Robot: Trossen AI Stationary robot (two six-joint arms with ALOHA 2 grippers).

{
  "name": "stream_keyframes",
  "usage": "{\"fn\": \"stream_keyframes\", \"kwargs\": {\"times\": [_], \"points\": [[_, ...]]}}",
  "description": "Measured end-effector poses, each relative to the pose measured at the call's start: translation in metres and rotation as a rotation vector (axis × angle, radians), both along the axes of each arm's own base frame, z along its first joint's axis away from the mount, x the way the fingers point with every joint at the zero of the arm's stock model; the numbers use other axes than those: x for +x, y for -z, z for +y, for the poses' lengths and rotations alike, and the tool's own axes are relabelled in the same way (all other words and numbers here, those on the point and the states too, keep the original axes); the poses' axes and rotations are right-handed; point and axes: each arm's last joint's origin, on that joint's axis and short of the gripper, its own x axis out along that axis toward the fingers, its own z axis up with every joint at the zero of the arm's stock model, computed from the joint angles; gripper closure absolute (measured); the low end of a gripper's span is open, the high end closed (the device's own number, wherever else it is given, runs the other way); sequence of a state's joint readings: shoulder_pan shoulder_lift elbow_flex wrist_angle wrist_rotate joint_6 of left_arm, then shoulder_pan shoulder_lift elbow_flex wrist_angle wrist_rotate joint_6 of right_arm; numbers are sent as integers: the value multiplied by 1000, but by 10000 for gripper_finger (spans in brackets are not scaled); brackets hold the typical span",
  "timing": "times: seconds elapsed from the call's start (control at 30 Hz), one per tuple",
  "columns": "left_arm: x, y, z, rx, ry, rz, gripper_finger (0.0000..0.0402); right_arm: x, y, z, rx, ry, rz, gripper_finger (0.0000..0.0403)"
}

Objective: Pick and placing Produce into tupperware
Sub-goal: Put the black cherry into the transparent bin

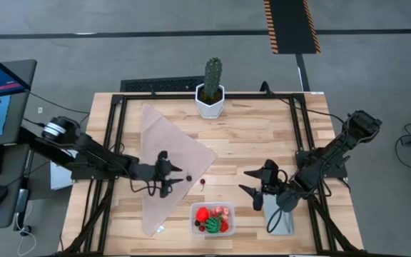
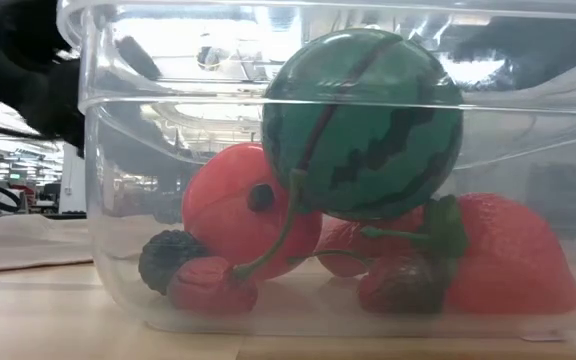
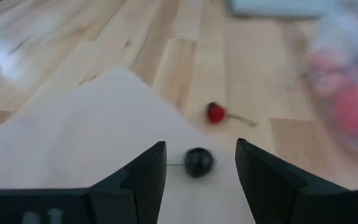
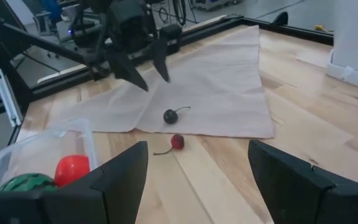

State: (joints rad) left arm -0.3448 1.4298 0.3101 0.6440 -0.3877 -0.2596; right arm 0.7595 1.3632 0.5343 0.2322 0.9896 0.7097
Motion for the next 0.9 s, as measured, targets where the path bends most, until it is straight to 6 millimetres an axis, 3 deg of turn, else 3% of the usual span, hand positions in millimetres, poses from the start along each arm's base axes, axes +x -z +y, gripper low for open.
{"fn": "stream_keyframes", "kwargs": {"times": [0.37, 0.9], "points": [[35, 25, -11, 51, -45, 98, 219, -9, 5, 6, 36, -10, 22, 101], [36, 41, -6, 69, -153, 183, 219, -12, 4, 10, 45, -25, 15, 101]]}}
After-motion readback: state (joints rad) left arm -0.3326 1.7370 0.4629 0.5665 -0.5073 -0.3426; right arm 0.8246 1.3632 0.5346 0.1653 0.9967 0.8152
